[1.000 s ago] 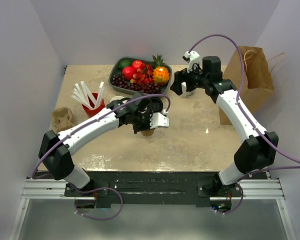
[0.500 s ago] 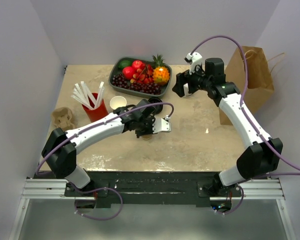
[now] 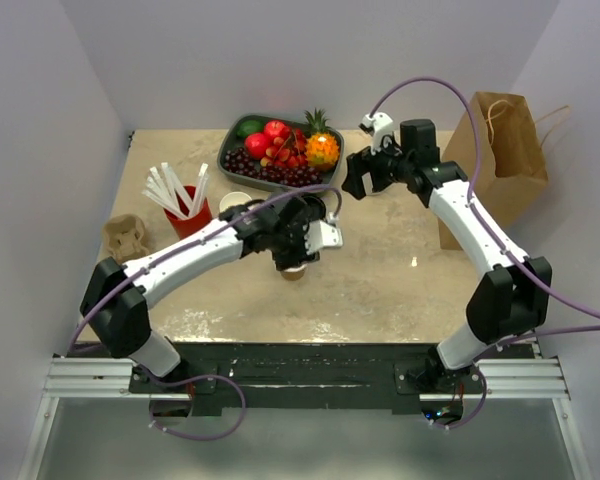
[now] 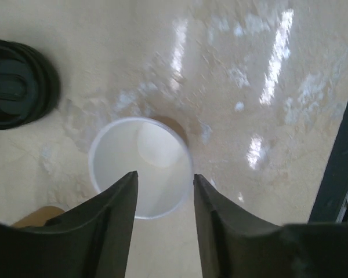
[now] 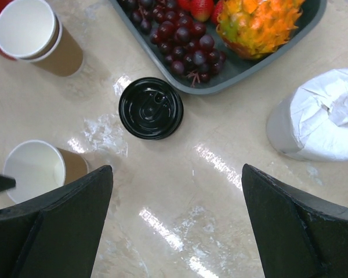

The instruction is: Pack the takeout coffee

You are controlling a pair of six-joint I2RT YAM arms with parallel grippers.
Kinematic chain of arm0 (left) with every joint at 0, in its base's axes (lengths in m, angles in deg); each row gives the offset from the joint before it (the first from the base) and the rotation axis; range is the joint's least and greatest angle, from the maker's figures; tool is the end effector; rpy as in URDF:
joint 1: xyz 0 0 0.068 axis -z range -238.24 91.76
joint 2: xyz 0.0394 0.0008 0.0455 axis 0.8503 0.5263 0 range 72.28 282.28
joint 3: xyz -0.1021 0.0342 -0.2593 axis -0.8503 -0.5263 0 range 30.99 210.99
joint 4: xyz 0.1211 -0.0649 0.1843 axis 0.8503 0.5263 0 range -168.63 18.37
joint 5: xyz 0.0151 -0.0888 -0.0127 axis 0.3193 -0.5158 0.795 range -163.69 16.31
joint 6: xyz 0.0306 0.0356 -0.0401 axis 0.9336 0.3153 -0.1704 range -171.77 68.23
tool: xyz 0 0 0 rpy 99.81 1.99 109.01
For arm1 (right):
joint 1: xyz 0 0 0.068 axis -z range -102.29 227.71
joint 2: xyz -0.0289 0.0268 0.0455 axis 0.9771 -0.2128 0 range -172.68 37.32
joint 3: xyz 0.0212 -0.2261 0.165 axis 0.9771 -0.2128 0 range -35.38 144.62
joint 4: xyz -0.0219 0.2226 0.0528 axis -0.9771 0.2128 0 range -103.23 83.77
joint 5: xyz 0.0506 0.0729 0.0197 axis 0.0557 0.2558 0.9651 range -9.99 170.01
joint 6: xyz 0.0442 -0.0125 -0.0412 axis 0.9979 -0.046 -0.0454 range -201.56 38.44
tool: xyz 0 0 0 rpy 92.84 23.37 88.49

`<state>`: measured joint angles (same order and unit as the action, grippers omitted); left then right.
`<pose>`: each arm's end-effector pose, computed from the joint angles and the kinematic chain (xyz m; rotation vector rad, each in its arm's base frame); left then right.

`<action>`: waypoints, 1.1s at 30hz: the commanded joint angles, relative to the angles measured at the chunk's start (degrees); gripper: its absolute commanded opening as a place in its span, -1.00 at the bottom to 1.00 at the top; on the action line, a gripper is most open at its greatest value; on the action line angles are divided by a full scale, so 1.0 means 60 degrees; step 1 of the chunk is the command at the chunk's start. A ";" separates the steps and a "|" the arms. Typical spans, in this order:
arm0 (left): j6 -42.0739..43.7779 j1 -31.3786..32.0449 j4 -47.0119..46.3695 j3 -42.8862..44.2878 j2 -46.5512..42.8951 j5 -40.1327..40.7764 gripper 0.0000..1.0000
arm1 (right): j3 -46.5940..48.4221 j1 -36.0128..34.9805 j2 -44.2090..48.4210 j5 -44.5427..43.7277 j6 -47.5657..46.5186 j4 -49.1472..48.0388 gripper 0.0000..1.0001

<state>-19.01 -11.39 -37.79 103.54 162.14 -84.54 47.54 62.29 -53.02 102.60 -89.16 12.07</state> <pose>0.2001 -0.2262 0.2784 1.7140 1.9474 -0.3351 0.3201 0.1068 0.3546 -0.6500 2.0325 0.5016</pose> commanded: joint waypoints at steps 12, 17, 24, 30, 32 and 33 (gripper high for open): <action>-0.4314 -0.4043 -0.4697 -0.0182 -0.2995 0.0726 0.56 | 0.0771 -0.1691 -0.2430 0.0177 -0.6289 0.0767 0.47; -0.4609 -0.4307 -0.4814 -0.0212 -0.2936 0.0593 0.56 | 0.0550 -0.2190 -0.2813 -0.0322 -0.6717 -0.0377 0.34; -0.4580 -0.4425 -0.4727 -0.0359 -0.3024 0.0505 0.55 | 0.1093 -0.2425 -0.3502 -0.0029 -0.7289 0.0105 0.27; -0.4580 -0.4439 -0.4727 -0.0330 -0.2951 0.0417 0.56 | 0.1137 -0.2571 -0.3824 0.0014 -0.7157 -0.0042 0.22; -0.4565 -0.4439 -0.4756 -0.0330 -0.2922 0.0432 0.56 | 0.1181 -0.2601 -0.3912 0.0117 -0.7157 0.0016 0.19; -0.4565 -0.4439 -0.4770 -0.0330 -0.2893 0.0403 0.56 | 0.1210 -0.2615 -0.3941 0.0175 -0.7157 0.0046 0.19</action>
<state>-45.24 -37.60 -63.67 101.51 145.16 -81.02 52.04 47.34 -76.47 102.16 -131.12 13.38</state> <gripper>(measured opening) 0.779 0.602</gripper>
